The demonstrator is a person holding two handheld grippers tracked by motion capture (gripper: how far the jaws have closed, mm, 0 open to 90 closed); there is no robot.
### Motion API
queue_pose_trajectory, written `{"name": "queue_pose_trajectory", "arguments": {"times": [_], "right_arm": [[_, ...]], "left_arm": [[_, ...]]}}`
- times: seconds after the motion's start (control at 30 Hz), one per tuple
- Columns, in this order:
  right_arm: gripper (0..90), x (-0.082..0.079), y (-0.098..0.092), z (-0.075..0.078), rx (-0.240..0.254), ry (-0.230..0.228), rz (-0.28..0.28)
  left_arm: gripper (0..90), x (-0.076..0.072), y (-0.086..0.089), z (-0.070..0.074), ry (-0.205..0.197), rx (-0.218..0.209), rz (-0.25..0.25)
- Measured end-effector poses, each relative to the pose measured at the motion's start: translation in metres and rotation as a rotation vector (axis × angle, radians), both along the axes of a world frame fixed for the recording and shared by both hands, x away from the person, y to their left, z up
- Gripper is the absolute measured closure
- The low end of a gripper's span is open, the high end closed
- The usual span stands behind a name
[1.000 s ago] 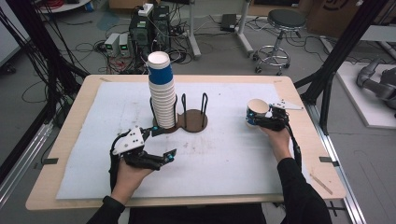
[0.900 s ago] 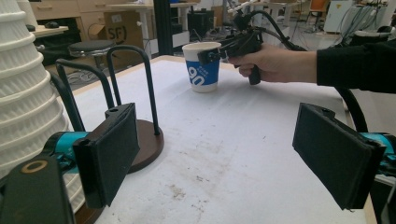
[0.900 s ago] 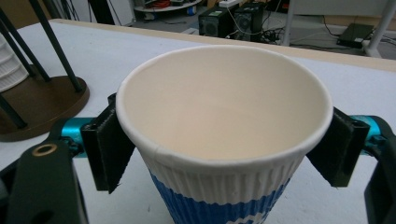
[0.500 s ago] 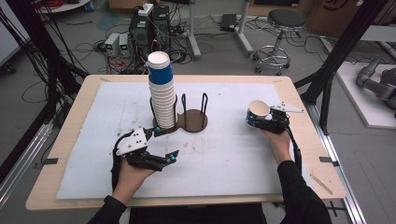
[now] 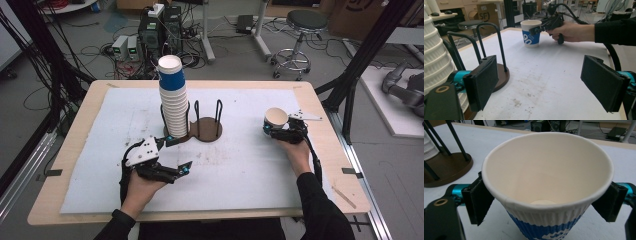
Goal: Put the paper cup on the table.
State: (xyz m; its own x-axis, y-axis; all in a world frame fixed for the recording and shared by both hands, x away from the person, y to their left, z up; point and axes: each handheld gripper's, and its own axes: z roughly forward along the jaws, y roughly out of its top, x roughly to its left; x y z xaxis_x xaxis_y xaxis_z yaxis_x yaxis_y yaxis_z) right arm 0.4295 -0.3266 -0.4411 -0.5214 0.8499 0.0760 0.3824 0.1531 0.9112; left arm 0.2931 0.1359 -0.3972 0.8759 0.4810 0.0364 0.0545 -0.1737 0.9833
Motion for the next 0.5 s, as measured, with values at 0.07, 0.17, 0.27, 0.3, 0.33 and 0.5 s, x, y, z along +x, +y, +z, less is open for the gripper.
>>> {"name": "queue_pose_trajectory", "arguments": {"times": [0.07, 0.17, 0.27, 0.3, 0.33, 0.5], "right_arm": [[14.4, -0.0012, 0.0006, 0.0011, -0.005, 0.000, -0.004], [14.3, -0.0031, 0.0005, 0.0031, -0.026, -0.003, -0.016], [14.2, -0.0045, -0.0005, 0.0044, -0.040, 0.001, -0.028], [14.2, -0.0048, -0.0009, 0.0046, -0.041, 0.002, -0.031], [14.2, -0.0055, -0.0012, 0.0049, -0.039, 0.007, -0.033], [14.1, -0.0089, -0.0025, 0.0063, -0.039, 0.023, -0.047]], "left_arm": [[14.7, 0.0000, -0.0002, -0.0002, 0.003, -0.003, 0.001], [14.6, 0.0003, -0.0004, -0.0004, 0.004, 0.001, -0.003], [14.7, 0.0004, -0.0008, -0.0003, 0.001, 0.003, -0.004], [14.7, 0.0004, -0.0008, -0.0003, 0.001, 0.005, -0.004], [14.7, 0.0005, -0.0009, -0.0004, 0.001, 0.005, -0.005], [14.7, 0.0011, -0.0018, -0.0005, 0.002, 0.006, -0.011]]}}
